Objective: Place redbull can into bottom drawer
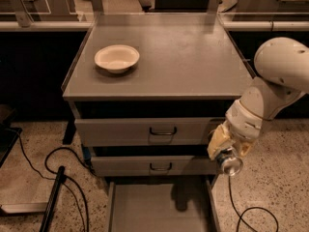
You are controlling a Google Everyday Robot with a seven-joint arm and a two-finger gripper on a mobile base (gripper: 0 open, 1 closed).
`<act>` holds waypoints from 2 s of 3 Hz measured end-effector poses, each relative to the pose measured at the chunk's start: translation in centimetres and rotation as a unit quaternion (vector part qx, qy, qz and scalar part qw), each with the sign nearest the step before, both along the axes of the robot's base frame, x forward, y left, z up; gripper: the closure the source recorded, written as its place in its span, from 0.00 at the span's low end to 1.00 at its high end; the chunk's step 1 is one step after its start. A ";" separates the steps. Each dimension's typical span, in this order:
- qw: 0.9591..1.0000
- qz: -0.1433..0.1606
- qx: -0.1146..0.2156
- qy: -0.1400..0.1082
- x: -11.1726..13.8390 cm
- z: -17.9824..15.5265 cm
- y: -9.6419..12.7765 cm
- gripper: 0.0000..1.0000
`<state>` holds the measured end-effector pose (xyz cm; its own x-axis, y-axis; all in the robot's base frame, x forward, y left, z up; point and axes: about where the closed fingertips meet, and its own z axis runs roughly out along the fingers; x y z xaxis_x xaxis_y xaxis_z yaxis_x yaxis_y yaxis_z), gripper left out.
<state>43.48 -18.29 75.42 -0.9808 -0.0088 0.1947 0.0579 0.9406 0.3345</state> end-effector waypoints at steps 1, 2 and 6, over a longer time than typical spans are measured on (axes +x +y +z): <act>0.999 0.005 0.020 0.042 -1.3 -3.7 1.4 1.00; 0.999 0.005 0.021 0.047 -1.4 -4.1 1.4 1.00; 0.979 -0.069 0.128 0.140 -4.3 -17.8 6.2 1.00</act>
Offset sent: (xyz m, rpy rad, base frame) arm -0.0118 0.0122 -0.0332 0.0363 0.0746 0.0083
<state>39.19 -12.12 57.62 -0.8843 0.0359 0.4655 0.3018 0.8046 0.5113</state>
